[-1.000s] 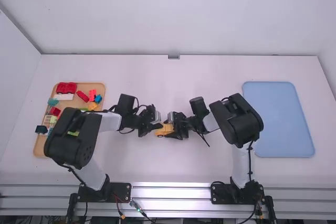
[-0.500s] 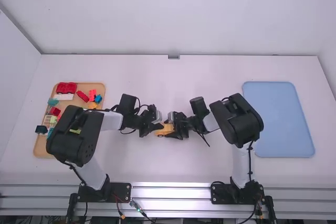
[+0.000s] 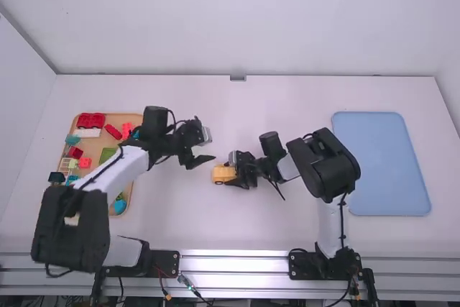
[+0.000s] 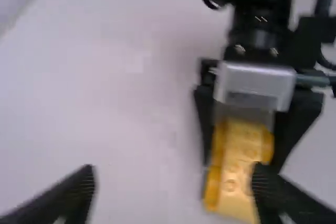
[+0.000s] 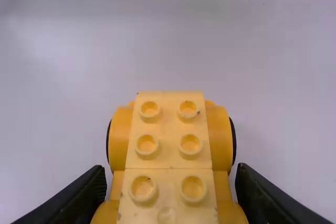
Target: Assemble lego blocks to make yellow taxi
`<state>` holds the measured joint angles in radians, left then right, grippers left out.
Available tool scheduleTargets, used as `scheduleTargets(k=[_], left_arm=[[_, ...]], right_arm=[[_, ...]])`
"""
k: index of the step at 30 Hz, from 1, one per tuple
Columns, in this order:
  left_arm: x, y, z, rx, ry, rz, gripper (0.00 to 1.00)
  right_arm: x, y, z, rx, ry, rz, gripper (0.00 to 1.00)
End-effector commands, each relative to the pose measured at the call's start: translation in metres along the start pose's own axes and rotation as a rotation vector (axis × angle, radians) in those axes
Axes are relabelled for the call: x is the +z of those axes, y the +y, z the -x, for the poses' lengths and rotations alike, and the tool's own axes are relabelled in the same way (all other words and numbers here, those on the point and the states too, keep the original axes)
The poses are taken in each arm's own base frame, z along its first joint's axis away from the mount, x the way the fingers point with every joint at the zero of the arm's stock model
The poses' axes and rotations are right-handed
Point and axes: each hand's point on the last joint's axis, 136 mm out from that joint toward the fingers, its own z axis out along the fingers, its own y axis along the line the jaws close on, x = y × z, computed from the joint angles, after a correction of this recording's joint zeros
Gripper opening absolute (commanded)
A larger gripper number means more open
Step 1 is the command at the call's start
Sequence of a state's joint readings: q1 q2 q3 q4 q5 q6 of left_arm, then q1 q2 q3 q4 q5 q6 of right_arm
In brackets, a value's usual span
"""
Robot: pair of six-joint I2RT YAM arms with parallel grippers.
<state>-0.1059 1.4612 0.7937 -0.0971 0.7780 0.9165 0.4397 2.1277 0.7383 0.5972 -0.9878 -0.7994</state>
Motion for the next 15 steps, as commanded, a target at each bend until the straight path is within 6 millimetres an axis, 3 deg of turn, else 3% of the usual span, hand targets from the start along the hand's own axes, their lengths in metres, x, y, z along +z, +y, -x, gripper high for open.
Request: scheduleTargets(k=[1, 3, 7, 10, 15], left_arm=[[-0.026, 0.025, 0.006, -0.014, 0.038, 0.139, 0.99], [-0.049, 0.047, 0.007, -0.133, 0.051, 0.273, 0.99], [-0.081, 0.073, -0.003, -0.284, 0.065, 0.437, 0.99], [-0.092, 0.081, -0.012, -0.308, 0.079, 0.475, 0.99], [-0.091, 0.081, -0.017, -0.324, 0.088, 0.472, 0.99]], right_arm=[[-0.003, -0.009, -0.013, 0.061, 0.043, -0.047, 0.64], [-0.007, -0.012, -0.017, 0.076, 0.048, -0.057, 0.64], [-0.015, -0.016, -0.023, 0.096, 0.056, -0.071, 0.64], [-0.019, -0.019, -0.025, 0.105, 0.057, -0.083, 0.64], [-0.023, -0.018, -0.031, 0.087, 0.075, -0.082, 0.64]])
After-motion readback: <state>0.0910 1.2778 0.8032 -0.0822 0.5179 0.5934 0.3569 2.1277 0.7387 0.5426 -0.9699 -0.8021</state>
